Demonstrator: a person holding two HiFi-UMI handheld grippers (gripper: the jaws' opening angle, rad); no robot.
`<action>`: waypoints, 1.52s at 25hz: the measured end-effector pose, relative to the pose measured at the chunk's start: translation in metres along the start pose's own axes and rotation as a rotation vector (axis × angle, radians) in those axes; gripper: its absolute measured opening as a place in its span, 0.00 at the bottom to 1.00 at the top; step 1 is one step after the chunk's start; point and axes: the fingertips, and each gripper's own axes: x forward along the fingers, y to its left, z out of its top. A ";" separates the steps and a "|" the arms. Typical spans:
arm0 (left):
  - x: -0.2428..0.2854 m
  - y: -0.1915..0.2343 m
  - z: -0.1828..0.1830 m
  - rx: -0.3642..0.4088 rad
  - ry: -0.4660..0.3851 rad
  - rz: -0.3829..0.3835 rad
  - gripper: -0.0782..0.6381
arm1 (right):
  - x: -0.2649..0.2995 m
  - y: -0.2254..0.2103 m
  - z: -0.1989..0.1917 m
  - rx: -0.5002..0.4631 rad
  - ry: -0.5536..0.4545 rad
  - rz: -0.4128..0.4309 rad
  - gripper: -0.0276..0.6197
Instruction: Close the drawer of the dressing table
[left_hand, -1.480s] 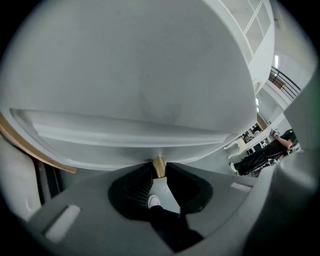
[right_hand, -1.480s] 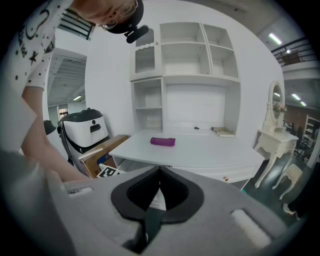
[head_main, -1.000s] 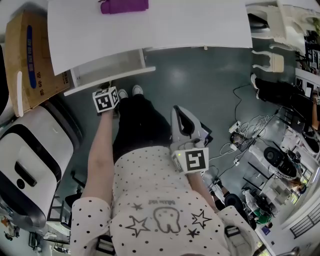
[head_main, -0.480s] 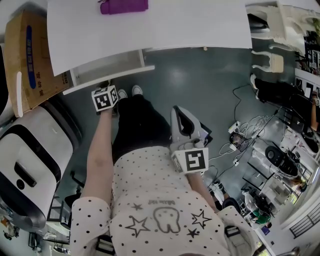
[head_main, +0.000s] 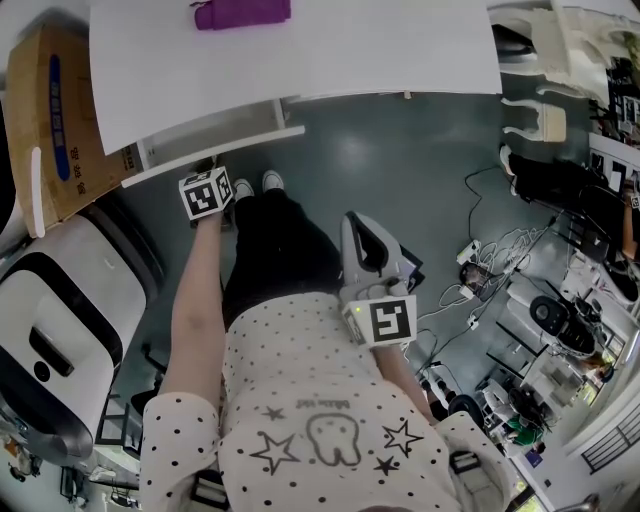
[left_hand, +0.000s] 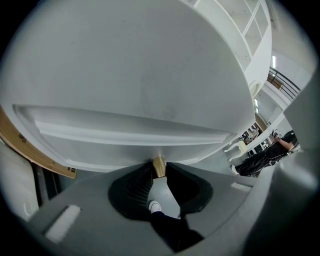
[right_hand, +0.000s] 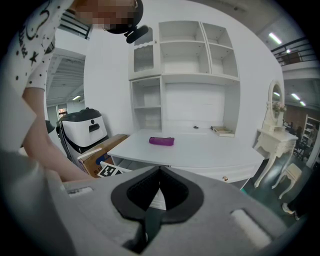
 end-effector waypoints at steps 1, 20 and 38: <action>0.000 0.000 0.001 -0.001 -0.001 0.000 0.23 | 0.000 0.000 0.000 0.000 0.000 0.000 0.05; 0.005 0.000 0.014 -0.003 -0.013 0.000 0.23 | 0.001 -0.001 0.002 -0.003 0.006 -0.003 0.05; 0.008 0.002 0.019 -0.010 -0.012 0.011 0.23 | 0.003 0.000 0.003 -0.006 0.007 0.002 0.05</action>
